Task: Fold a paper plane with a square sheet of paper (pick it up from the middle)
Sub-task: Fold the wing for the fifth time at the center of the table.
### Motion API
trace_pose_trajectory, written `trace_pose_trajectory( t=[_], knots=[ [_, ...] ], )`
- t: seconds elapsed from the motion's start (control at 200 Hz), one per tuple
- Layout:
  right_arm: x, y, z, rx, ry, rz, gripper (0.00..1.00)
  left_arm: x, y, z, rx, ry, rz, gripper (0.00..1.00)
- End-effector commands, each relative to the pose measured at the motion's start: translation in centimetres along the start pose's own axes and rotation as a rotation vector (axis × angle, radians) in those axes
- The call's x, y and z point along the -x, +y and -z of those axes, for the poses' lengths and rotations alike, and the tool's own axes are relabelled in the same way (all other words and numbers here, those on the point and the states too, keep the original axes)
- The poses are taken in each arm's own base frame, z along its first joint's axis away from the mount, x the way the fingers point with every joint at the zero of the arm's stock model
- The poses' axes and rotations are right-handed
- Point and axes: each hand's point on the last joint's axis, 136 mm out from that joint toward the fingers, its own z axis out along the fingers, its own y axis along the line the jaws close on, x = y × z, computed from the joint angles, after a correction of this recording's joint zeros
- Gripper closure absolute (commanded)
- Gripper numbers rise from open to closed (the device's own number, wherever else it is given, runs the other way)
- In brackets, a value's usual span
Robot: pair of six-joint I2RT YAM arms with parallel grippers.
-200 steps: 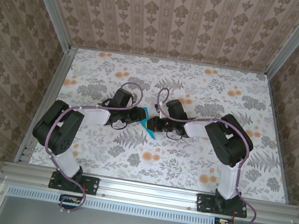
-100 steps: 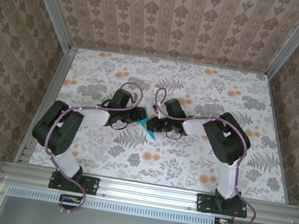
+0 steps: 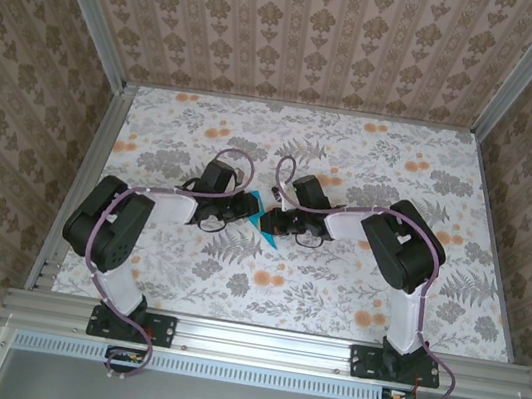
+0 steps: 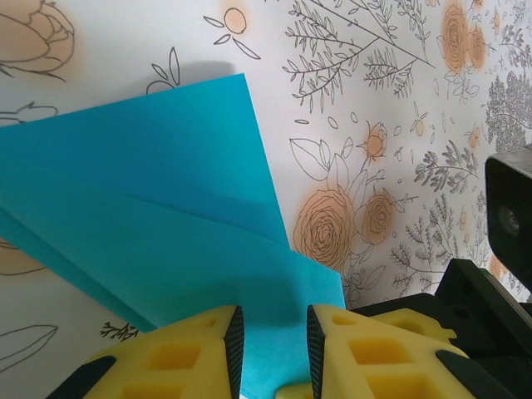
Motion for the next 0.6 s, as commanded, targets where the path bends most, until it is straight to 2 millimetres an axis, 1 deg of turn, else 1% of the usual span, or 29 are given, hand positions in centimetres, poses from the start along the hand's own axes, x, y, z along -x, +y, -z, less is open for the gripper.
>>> trace_pose_trajectory(
  t=[0.0,0.115,0.3,0.595],
  knots=[
    [-0.7,-0.6,-0.2,-0.009,0.037,-0.029,0.92,0.4,0.9,-0.1,0.043,-0.007,0.026,0.72],
    [-0.7,-0.9,-0.2,-0.011,0.037,-0.044,0.9,0.3,1.4,-0.2,0.06,-0.004,0.038,0.72],
    [-0.5,-0.5,-0.1,0.01,0.036,-0.054,0.86,0.2,1.7,-0.4,0.068,-0.001,0.044,0.72],
    [-0.3,-0.4,0.1,0.02,0.03,-0.066,0.85,0.3,1.9,-0.5,0.071,0.003,0.047,0.72]
  ],
)
